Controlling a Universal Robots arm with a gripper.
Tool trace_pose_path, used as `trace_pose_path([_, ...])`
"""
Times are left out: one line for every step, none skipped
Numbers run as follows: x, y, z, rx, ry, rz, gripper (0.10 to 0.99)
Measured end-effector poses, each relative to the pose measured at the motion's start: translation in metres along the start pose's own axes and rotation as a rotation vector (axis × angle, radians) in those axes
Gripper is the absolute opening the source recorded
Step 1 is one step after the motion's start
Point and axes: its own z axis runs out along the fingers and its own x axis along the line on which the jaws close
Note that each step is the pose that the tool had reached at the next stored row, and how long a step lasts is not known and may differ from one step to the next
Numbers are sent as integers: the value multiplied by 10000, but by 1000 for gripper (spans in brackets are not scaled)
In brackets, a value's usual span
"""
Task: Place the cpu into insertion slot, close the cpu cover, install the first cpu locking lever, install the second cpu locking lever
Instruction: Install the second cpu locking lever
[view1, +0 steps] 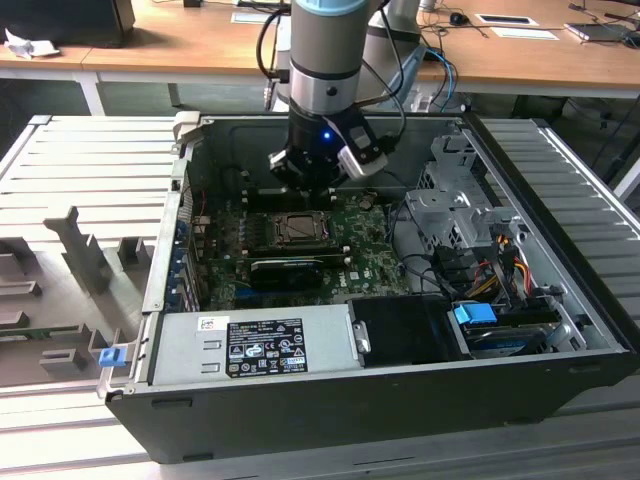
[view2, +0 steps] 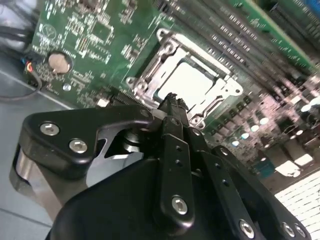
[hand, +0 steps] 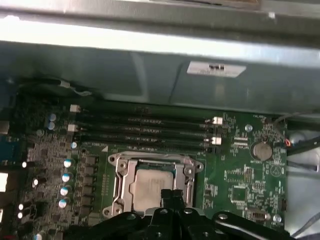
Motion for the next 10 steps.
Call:
trace_pose_path([4,-43,-1,-1,5,1,106])
trace_pose_path([10,-116,3,-2,29,4,106])
trace_pose_path([13,-148,9,-5,53,6,106])
trace_pose_path([15,-178,15,-12,77,8,106])
trace_pose_path([26,-297,46,-40,149,15,106])
trace_pose_path([155,-365,67,-135,157,-18,106])
trace_pose_path([231,-385,68,-178,157,-58,106])
trace_pose_path([286,-394,74,-234,155,-75,106])
trace_pose_path([295,-395,83,-263,152,-79,106])
trace_pose_path([296,-399,86,-301,150,-82,106])
